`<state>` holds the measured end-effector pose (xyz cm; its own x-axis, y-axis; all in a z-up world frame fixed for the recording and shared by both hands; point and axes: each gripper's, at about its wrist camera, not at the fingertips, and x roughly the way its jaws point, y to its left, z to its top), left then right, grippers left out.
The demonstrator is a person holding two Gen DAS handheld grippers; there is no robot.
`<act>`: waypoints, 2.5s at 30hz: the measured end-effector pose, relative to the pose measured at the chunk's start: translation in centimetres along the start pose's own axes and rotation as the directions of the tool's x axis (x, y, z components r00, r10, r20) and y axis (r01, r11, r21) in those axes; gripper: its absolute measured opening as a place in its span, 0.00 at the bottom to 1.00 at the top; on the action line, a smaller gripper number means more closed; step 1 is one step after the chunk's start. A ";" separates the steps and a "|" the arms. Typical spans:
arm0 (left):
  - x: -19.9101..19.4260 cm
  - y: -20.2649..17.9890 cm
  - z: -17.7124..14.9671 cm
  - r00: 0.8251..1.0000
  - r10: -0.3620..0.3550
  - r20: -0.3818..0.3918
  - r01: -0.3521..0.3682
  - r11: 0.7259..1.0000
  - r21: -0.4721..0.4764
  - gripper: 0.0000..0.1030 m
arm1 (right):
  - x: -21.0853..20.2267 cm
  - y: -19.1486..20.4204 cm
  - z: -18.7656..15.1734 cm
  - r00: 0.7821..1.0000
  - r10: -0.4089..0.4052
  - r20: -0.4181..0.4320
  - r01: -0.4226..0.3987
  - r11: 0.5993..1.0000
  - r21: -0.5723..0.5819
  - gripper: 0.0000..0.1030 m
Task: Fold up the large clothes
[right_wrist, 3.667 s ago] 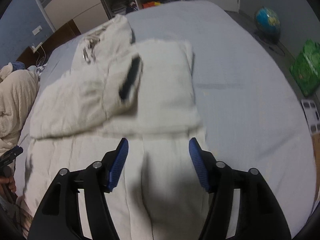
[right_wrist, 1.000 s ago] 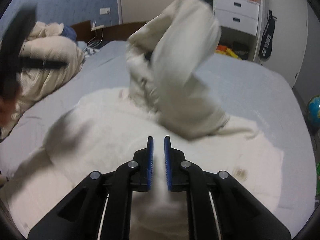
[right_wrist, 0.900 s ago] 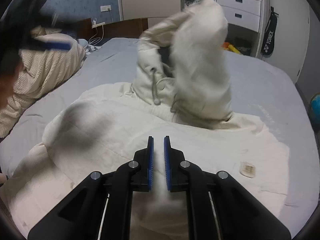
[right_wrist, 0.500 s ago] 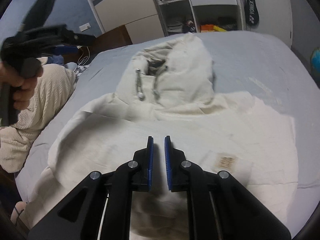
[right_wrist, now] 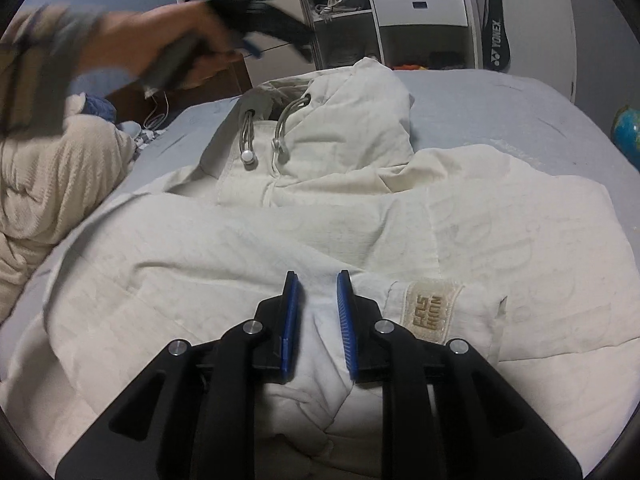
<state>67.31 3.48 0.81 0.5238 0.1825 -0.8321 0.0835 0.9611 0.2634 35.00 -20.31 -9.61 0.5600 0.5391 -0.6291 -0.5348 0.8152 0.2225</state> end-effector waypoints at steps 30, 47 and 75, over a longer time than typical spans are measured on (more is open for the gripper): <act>-21.6 0.2 -8.2 0.939 -0.147 0.310 0.162 0.987 -0.023 0.06 | 1.7 0.1 0.3 0.999 -0.037 -0.037 0.036 0.999 -0.016 0.17; -28.6 -7.9 -27.5 0.941 -0.153 0.301 0.160 0.987 0.000 0.06 | -11.0 -1.8 2.9 0.995 -0.085 -0.054 0.091 0.988 0.121 0.64; -26.8 -8.1 -35.6 0.969 -0.190 0.159 0.196 0.980 -0.022 0.25 | -13.3 7.4 7.4 0.977 0.200 -0.071 -0.176 0.951 0.254 0.13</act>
<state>22.41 -1.80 3.57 0.6262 -0.0390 -0.7787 0.1656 0.9826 0.0839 28.32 -19.88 5.92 0.3956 0.6751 -0.6228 -0.4466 0.7339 0.5118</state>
